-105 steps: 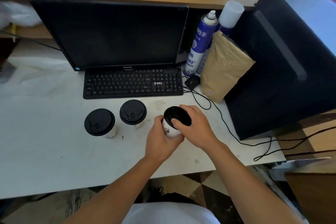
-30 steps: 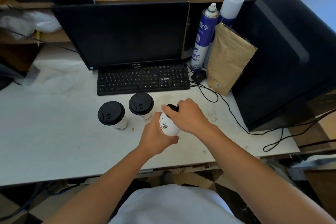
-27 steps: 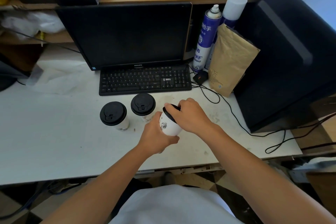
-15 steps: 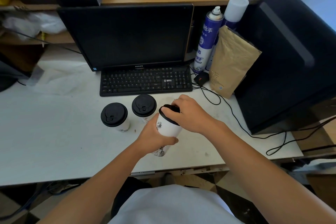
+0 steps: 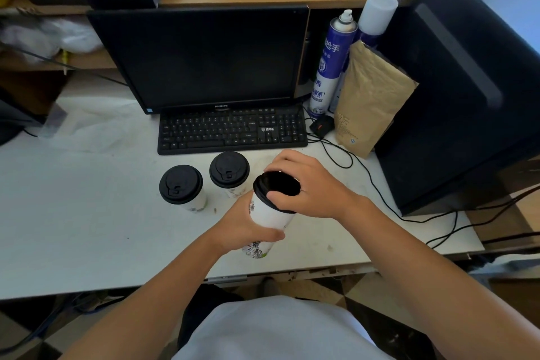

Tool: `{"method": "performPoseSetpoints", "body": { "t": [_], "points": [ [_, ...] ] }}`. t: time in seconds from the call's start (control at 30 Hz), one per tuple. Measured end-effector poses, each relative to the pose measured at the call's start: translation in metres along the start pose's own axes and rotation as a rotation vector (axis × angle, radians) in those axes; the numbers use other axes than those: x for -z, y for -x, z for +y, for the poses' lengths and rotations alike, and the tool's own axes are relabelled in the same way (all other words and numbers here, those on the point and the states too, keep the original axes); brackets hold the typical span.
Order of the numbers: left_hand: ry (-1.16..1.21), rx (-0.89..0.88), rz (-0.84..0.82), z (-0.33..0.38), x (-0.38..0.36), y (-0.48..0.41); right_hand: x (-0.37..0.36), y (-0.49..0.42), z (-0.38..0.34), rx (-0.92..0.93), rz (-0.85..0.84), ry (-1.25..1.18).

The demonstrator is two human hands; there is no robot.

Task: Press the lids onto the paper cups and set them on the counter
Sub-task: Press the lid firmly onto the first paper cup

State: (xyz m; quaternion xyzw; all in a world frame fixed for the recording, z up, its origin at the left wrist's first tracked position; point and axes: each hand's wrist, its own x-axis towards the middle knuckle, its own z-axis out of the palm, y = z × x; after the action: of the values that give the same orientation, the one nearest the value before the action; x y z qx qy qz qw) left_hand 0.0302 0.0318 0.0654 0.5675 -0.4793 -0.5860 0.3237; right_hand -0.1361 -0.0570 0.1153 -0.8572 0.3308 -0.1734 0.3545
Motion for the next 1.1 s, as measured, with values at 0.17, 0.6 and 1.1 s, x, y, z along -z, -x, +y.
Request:
{"method": "performPoseSetpoints", "body": {
  "t": [0.17,0.6,1.1],
  "points": [
    [-0.030,-0.135,0.429,-0.009,-0.017,-0.002,-0.018,0.012,0.003,-0.074,0.217,-0.042],
    [-0.290,-0.250,0.674,-0.021,-0.017,0.001,-0.031,0.016,-0.018,-0.246,0.241,-0.104],
    [-0.168,-0.218,0.585,-0.018,-0.017,0.006,-0.016,0.008,-0.031,-0.192,0.151,-0.069]
  ]
}}
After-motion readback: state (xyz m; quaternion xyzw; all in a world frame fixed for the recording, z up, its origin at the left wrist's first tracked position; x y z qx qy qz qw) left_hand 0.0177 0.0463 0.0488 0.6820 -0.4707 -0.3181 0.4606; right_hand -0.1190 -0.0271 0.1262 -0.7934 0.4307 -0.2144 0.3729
